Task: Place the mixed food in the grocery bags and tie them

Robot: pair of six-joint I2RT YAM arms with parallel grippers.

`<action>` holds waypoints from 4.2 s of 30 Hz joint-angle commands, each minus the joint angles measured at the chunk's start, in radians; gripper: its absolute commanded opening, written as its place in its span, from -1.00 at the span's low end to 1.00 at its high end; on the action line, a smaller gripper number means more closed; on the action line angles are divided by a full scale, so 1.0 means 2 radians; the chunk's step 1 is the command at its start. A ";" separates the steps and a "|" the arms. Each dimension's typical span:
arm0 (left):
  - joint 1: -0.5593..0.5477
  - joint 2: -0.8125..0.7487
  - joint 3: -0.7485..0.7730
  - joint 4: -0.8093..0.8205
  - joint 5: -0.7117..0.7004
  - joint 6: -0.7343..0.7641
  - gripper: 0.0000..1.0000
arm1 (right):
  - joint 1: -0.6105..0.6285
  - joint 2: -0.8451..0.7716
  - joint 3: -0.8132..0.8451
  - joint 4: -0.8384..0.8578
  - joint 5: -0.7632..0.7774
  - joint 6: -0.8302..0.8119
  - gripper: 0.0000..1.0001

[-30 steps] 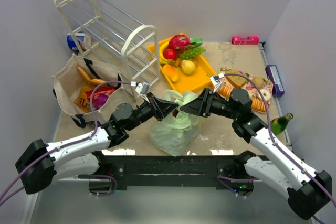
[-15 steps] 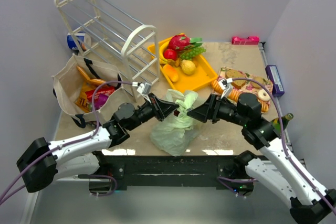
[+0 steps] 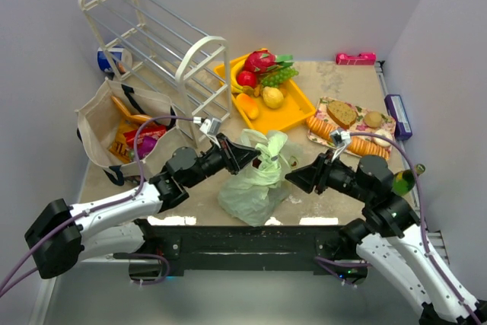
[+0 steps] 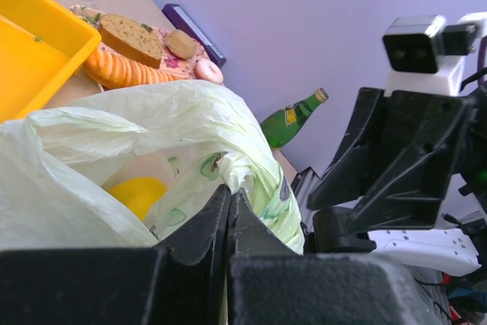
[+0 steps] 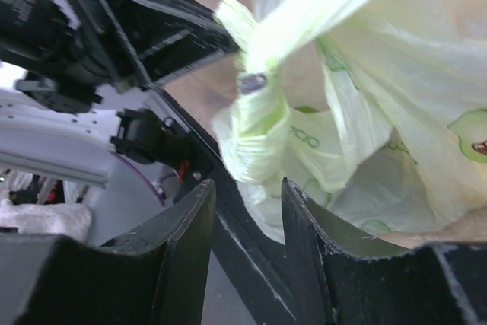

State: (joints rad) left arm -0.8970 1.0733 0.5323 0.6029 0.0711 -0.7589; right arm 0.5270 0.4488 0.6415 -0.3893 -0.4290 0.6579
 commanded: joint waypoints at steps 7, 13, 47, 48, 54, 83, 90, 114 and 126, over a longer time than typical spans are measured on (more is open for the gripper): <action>0.002 0.013 0.030 0.002 -0.006 0.005 -1.00 | 0.006 0.020 -0.026 -0.011 0.012 -0.048 -0.13; 0.002 0.019 0.038 -0.007 -0.007 0.007 -1.00 | 0.017 0.029 -0.031 -0.003 0.015 -0.058 -0.11; 0.002 0.026 0.052 -0.027 -0.015 0.009 -1.00 | 0.134 0.085 -0.053 0.099 0.144 -0.031 -0.66; 0.002 0.025 0.053 -0.027 -0.016 0.009 -1.00 | 0.134 0.084 -0.053 0.094 0.146 -0.031 -0.72; 0.003 0.013 0.055 -0.048 -0.050 0.010 -1.00 | 0.134 0.073 -0.044 0.059 0.182 -0.028 -1.00; 0.159 -0.071 0.051 -0.194 -0.091 0.028 -1.00 | 0.071 0.111 0.048 -0.082 0.529 -0.076 -1.00; 0.175 -0.119 0.037 -0.237 -0.109 0.037 -1.00 | -0.044 0.133 0.047 -0.036 0.462 -0.132 -1.00; 0.202 -0.265 0.058 -0.463 -0.189 0.099 -1.00 | -0.157 0.245 0.039 0.091 0.352 -0.124 -1.00; 0.202 -0.239 0.051 -0.438 -0.155 0.126 -1.00 | -0.165 0.195 0.032 0.057 0.349 -0.143 -1.00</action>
State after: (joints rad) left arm -0.5323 0.5812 0.6132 -0.2932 -0.1097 -0.6022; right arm 0.2623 0.8818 0.7055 -0.2516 0.0788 0.4232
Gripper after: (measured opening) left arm 0.016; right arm 0.015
